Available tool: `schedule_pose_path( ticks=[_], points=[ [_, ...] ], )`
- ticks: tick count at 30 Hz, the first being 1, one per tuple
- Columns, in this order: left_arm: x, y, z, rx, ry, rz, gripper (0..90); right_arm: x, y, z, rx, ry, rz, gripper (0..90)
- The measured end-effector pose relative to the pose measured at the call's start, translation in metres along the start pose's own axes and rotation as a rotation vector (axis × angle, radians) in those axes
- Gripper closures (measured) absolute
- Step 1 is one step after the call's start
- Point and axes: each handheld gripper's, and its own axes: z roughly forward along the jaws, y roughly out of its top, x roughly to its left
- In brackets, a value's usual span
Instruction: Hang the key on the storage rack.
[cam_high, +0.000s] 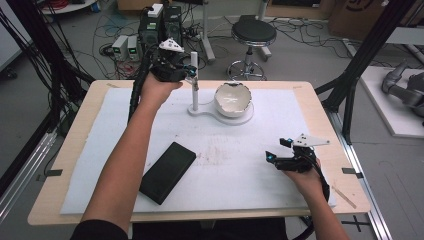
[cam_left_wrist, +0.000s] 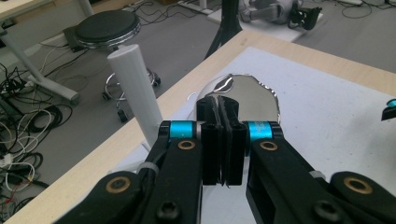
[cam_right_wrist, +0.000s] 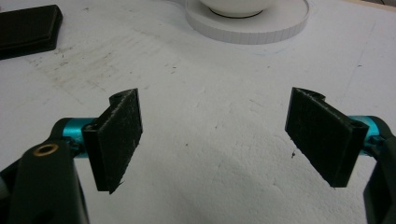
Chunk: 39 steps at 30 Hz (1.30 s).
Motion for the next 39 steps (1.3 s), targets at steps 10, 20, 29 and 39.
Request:
schedule_pose_path(
  ticks=[10, 20, 29, 39],
  points=[
    [0.007, 0.000, 0.008, 0.028, 0.030, -0.002, 88.0, 0.000, 0.000, 0.001, 0.006, 0.001, -0.001, 19.3],
    [0.014, -0.001, 0.015, 0.027, 0.045, -0.025, 88.0, 0.000, 0.000, 0.001, 0.009, 0.003, 0.001, 19.3],
    [0.019, -0.003, 0.014, 0.029, 0.050, -0.040, 87.8, 0.000, -0.001, 0.001, 0.011, 0.009, 0.002, 19.3],
    [0.021, -0.007, 0.017, 0.027, 0.063, -0.054, 87.9, 0.000, -0.001, 0.001, 0.011, 0.009, 0.001, 19.3]
  ],
)
